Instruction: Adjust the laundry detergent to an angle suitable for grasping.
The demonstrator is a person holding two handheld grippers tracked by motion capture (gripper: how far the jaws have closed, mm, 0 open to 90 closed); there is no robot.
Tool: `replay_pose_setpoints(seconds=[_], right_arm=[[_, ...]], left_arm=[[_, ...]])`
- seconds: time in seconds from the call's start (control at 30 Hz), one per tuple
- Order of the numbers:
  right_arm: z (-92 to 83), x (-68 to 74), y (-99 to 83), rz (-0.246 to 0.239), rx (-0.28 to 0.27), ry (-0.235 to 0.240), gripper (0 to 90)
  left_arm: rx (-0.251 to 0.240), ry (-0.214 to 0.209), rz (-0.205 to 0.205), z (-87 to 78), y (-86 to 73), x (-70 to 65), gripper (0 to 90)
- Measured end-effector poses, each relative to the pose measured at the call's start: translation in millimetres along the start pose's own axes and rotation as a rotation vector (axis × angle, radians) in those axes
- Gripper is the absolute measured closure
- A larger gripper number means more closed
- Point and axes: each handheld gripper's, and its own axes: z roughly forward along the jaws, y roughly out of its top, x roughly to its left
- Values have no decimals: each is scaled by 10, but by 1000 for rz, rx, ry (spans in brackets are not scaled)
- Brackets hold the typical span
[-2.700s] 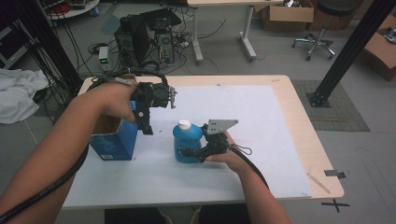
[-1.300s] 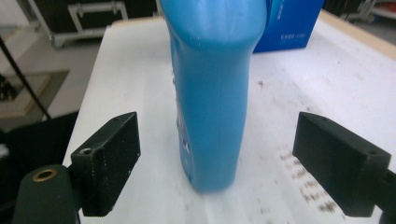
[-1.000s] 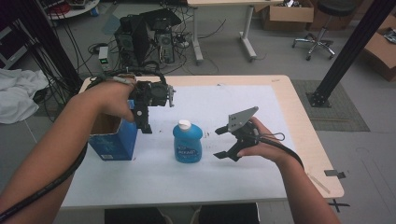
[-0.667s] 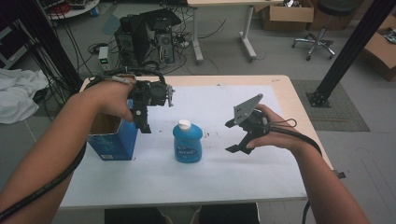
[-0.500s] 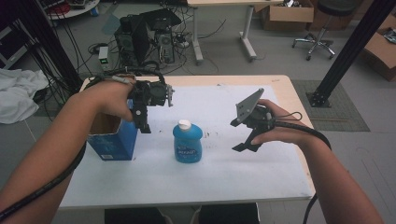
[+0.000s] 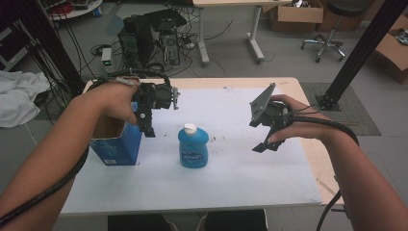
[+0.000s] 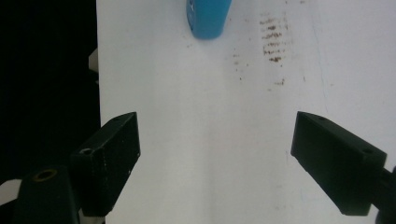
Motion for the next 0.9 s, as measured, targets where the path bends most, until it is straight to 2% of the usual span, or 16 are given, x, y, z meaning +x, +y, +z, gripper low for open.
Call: replay_pose_setpoints(seconds=[0.3, 0.4, 0.57, 0.6, 0.7, 0.9], right_arm=[[-140, -21, 64, -7, 50, 15, 157], [-155, -28, 163, -26, 97, 33, 159], [-153, -29, 288, -54, 141, 56, 160], [-146, -36, 353, -71, 159, 54, 158], [-129, -56, 396, -79, 176, 56, 160], [-21, -233, 359, -61, 223, 60, 161]], left_arm=[[8, -3, 1, -13, 14, 7, 10], [11, -6, 0, -1, 21, 7, 10], [9, -9, 0, 9, 31, 0, 10], [11, -9, 1, 9, 31, 1, 10], [9, -7, -1, 4, 27, -2, 10], [7, -8, -3, 9, 2, -9, 10]])
